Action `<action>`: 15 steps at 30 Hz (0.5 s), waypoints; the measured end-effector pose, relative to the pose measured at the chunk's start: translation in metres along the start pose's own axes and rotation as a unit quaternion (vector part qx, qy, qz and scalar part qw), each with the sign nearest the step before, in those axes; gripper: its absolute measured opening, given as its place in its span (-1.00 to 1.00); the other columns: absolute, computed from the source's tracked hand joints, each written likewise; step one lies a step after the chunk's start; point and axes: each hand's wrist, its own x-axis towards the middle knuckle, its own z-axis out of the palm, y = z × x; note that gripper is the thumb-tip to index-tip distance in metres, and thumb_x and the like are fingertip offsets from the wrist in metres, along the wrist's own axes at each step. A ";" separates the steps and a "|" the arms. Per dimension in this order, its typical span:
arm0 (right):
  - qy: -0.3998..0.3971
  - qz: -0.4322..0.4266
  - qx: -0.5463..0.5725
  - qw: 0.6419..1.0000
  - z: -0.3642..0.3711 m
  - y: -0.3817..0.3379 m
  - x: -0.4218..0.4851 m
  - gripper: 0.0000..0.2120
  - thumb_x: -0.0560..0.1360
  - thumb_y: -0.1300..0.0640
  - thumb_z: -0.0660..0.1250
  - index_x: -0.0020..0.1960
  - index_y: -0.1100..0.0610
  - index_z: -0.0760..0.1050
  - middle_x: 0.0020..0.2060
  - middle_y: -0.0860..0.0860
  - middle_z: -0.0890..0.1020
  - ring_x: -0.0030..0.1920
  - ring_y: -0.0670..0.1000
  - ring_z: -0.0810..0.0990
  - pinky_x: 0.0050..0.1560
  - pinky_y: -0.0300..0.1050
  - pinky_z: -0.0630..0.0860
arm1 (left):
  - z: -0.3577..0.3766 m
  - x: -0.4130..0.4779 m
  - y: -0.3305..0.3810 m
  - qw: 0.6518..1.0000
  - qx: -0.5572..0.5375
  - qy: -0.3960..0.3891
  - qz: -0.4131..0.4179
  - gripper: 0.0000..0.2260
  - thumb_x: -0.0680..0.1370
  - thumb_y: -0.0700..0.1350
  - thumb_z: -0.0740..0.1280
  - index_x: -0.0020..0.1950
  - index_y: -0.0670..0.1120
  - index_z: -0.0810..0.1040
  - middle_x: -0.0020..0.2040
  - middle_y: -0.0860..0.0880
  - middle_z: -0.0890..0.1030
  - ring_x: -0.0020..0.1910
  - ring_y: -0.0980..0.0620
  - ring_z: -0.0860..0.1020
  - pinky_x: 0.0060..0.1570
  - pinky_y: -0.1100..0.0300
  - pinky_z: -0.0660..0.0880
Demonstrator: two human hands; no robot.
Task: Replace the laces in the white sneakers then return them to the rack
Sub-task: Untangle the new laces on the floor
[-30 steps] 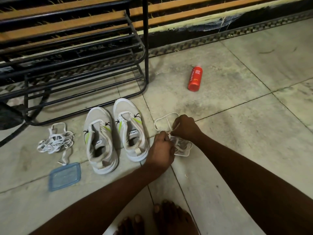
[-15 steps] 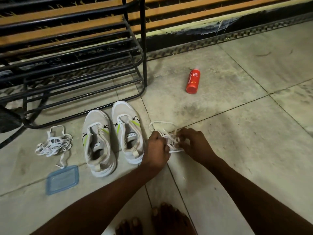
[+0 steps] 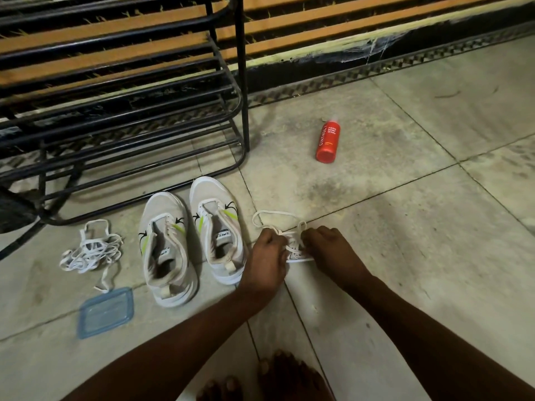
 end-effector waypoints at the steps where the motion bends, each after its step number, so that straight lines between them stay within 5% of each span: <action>1: 0.012 -0.007 -0.016 1.000 0.000 0.001 -0.001 -0.82 0.38 0.34 0.45 -0.03 0.20 0.60 -0.25 0.11 0.64 -0.23 0.19 0.59 -0.20 -0.04 0.44 | -0.001 0.000 0.000 1.000 -0.002 0.001 0.007 -0.80 0.50 -0.30 0.34 0.08 -0.16 0.65 0.04 -0.12 0.50 -0.06 -0.10 0.56 -0.02 0.18 0.40; 5: 0.015 0.009 -0.044 0.999 0.000 0.001 -0.003 -0.80 0.36 0.32 0.47 -0.05 0.13 0.69 -0.16 0.03 0.66 -0.09 0.18 0.60 -0.11 0.01 0.40 | -0.002 0.001 0.000 1.000 -0.004 0.005 0.027 -0.86 0.41 -0.27 0.28 -0.13 -0.14 0.62 -0.09 -0.09 0.49 -0.16 -0.09 0.55 -0.12 0.05 0.45; 10: -0.075 -0.003 -0.056 0.996 0.002 -0.003 -0.001 -0.68 0.34 0.33 0.37 0.03 0.08 0.69 0.03 -0.04 0.63 0.12 0.17 0.53 0.00 0.06 0.25 | 0.003 0.002 -0.008 1.000 -0.026 0.007 0.010 -0.61 0.43 -0.33 0.33 0.23 -0.11 0.59 0.06 -0.07 0.51 -0.04 -0.02 0.52 -0.05 0.24 0.36; 15: -0.119 -0.012 -0.039 0.992 -0.003 0.005 0.005 -0.55 0.34 0.33 0.33 0.14 -0.01 0.67 0.16 -0.13 0.60 0.26 0.05 0.44 0.00 -0.03 0.12 | 0.004 0.008 -0.010 0.998 0.014 -0.048 0.032 -0.44 0.42 -0.34 0.29 0.42 -0.06 0.55 0.06 -0.09 0.47 0.05 -0.09 0.50 0.06 0.15 0.41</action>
